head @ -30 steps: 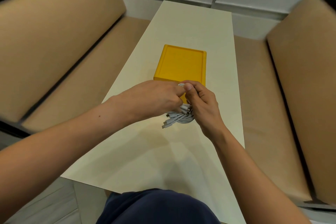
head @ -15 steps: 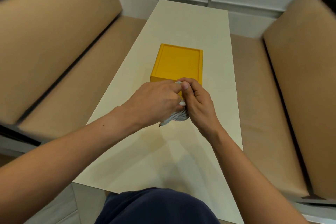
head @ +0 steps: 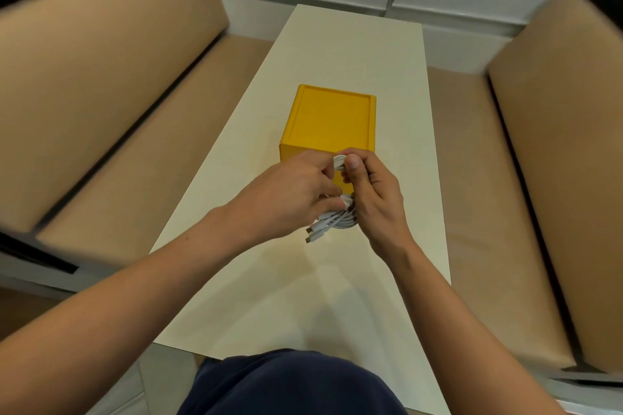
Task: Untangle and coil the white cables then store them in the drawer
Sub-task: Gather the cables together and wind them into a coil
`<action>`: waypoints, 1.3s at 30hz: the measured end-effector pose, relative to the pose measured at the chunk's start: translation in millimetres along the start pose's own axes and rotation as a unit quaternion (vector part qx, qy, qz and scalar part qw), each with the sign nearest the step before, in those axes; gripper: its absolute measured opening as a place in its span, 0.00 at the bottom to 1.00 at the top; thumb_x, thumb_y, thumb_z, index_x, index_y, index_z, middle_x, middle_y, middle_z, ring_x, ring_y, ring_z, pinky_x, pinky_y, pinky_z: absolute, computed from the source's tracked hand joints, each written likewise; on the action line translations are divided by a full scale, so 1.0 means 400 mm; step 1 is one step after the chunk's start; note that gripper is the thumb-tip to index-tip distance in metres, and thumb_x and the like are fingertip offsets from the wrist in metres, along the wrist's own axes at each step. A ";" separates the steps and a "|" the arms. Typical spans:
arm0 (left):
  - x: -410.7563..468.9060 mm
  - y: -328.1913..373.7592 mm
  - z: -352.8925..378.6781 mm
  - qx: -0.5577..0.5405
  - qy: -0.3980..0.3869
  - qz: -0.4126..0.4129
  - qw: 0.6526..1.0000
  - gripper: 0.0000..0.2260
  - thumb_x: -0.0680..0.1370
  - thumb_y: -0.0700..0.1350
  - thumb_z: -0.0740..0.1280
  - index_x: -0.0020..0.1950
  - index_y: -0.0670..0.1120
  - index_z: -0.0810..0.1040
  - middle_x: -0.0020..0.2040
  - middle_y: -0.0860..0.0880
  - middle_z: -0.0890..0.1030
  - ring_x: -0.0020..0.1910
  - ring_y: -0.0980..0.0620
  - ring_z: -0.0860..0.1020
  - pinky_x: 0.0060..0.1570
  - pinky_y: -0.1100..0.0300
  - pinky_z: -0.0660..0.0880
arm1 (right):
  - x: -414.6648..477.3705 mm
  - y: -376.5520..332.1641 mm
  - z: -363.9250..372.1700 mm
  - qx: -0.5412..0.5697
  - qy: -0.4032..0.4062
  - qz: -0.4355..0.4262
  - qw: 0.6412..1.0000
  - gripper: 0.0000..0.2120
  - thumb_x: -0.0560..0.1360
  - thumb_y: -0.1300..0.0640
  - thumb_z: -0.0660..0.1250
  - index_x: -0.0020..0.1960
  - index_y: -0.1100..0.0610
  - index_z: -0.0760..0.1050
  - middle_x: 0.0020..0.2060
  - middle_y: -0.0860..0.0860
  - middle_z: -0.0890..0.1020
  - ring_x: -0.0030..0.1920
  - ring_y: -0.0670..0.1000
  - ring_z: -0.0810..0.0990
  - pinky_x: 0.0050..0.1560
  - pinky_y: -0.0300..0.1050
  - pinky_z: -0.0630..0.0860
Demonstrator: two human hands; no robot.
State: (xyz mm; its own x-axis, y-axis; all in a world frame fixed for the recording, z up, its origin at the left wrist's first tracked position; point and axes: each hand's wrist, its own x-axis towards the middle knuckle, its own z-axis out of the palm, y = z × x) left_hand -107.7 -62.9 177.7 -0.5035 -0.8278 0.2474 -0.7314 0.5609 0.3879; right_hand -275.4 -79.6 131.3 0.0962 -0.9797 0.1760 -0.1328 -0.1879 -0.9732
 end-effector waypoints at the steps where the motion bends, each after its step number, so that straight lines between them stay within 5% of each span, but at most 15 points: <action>1: 0.002 0.001 -0.003 -0.041 0.026 -0.022 0.999 0.10 0.78 0.51 0.72 0.47 0.46 0.88 0.44 0.52 0.73 0.42 0.54 0.72 0.44 0.48 0.76 | 0.001 -0.008 0.001 0.005 0.004 -0.004 1.000 0.12 0.86 0.52 0.59 0.59 0.55 0.79 0.50 0.47 0.82 0.49 0.42 0.79 0.51 0.40 0.74; 5: -0.003 0.012 -0.006 -0.105 0.103 -0.075 0.986 0.06 0.71 0.49 0.81 0.44 0.48 0.89 0.46 0.49 0.73 0.41 0.53 0.75 0.41 0.54 0.75 | 0.003 -0.038 -0.003 0.022 0.020 -0.025 0.999 0.12 0.86 0.52 0.59 0.59 0.54 0.79 0.48 0.46 0.82 0.47 0.42 0.79 0.49 0.40 0.75; 9: -0.002 0.018 -0.012 -0.196 0.179 -0.186 0.946 0.16 0.65 0.51 0.84 0.44 0.51 0.81 0.48 0.51 0.69 0.46 0.56 0.72 0.43 0.62 0.72 | 0.005 -0.065 0.003 0.036 0.033 -0.043 0.998 0.11 0.86 0.51 0.59 0.59 0.52 0.79 0.51 0.45 0.82 0.50 0.44 0.80 0.50 0.43 0.76; 12: -0.006 0.019 -0.010 -0.288 0.177 -0.214 0.917 0.26 0.65 0.48 0.85 0.51 0.48 0.70 0.50 0.47 0.74 0.48 0.56 0.76 0.40 0.56 0.79 | 0.003 -0.077 0.009 0.030 0.030 -0.058 0.997 0.10 0.86 0.53 0.59 0.59 0.51 0.79 0.52 0.46 0.83 0.51 0.45 0.80 0.52 0.42 0.76; 16: -0.012 0.002 -0.017 -0.398 0.096 -0.248 0.878 0.32 0.67 0.47 0.83 0.66 0.55 0.72 0.56 0.52 0.79 0.55 0.55 0.81 0.49 0.54 0.83 | -0.003 -0.079 0.007 0.007 0.016 -0.071 0.997 0.11 0.86 0.55 0.59 0.61 0.55 0.79 0.52 0.47 0.82 0.51 0.44 0.80 0.51 0.41 0.76; 20: -0.012 -0.005 -0.003 -0.500 0.023 -0.214 0.839 0.21 0.77 0.42 0.75 0.69 0.49 0.77 0.58 0.50 0.84 0.58 0.50 0.83 0.58 0.52 0.81 | 0.004 -0.086 0.010 0.002 0.001 -0.081 0.997 0.12 0.87 0.56 0.58 0.62 0.58 0.78 0.54 0.51 0.83 0.54 0.48 0.83 0.53 0.42 0.79; 24: -0.001 0.004 0.002 -0.524 0.025 -0.251 0.814 0.04 0.80 0.37 0.70 0.52 0.42 0.75 0.46 0.47 0.78 0.48 0.51 0.80 0.53 0.54 0.77 | 0.019 -0.079 0.027 -0.011 0.029 -0.079 0.996 0.10 0.87 0.55 0.58 0.61 0.52 0.78 0.55 0.48 0.83 0.57 0.47 0.81 0.55 0.38 0.75; 26: 0.006 0.005 0.004 -0.525 0.027 -0.268 0.807 0.10 0.80 0.34 0.68 0.43 0.46 0.72 0.42 0.46 0.77 0.43 0.51 0.79 0.47 0.57 0.77 | 0.021 -0.072 0.035 -0.006 0.038 -0.081 0.996 0.10 0.87 0.55 0.58 0.61 0.53 0.78 0.55 0.49 0.82 0.57 0.47 0.81 0.55 0.40 0.76; 30: 0.007 -0.008 0.020 -0.508 0.037 -0.312 0.802 0.10 0.79 0.34 0.69 0.42 0.46 0.73 0.40 0.46 0.76 0.42 0.48 0.78 0.47 0.53 0.76 | 0.018 -0.048 0.044 -0.044 0.019 -0.100 0.994 0.11 0.86 0.54 0.59 0.62 0.54 0.78 0.55 0.50 0.82 0.57 0.49 0.81 0.55 0.44 0.77; 33: 0.003 -0.017 0.037 -0.455 0.065 -0.297 0.837 0.08 0.79 0.36 0.70 0.44 0.45 0.74 0.39 0.46 0.75 0.41 0.47 0.77 0.47 0.45 0.77 | 0.022 -0.037 0.046 -0.064 0.018 -0.105 0.992 0.10 0.86 0.52 0.59 0.61 0.50 0.78 0.55 0.48 0.82 0.58 0.50 0.80 0.56 0.47 0.77; 39: -0.004 -0.019 0.048 -0.443 0.075 -0.278 0.849 0.09 0.77 0.41 0.76 0.42 0.49 0.77 0.39 0.46 0.80 0.42 0.45 0.80 0.49 0.39 0.80 | 0.019 -0.033 0.029 -0.040 0.021 -0.058 0.997 0.11 0.86 0.53 0.59 0.62 0.53 0.79 0.55 0.48 0.83 0.57 0.46 0.81 0.54 0.37 0.75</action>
State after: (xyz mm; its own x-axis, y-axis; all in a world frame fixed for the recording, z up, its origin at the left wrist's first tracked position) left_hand -110.1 -65.5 157.1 -0.0805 -0.9909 -0.1083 -0.1712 -0.0933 0.9808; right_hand -261.3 -83.9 143.7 0.0749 -0.9530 0.2936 -0.2016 -0.3028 -0.9315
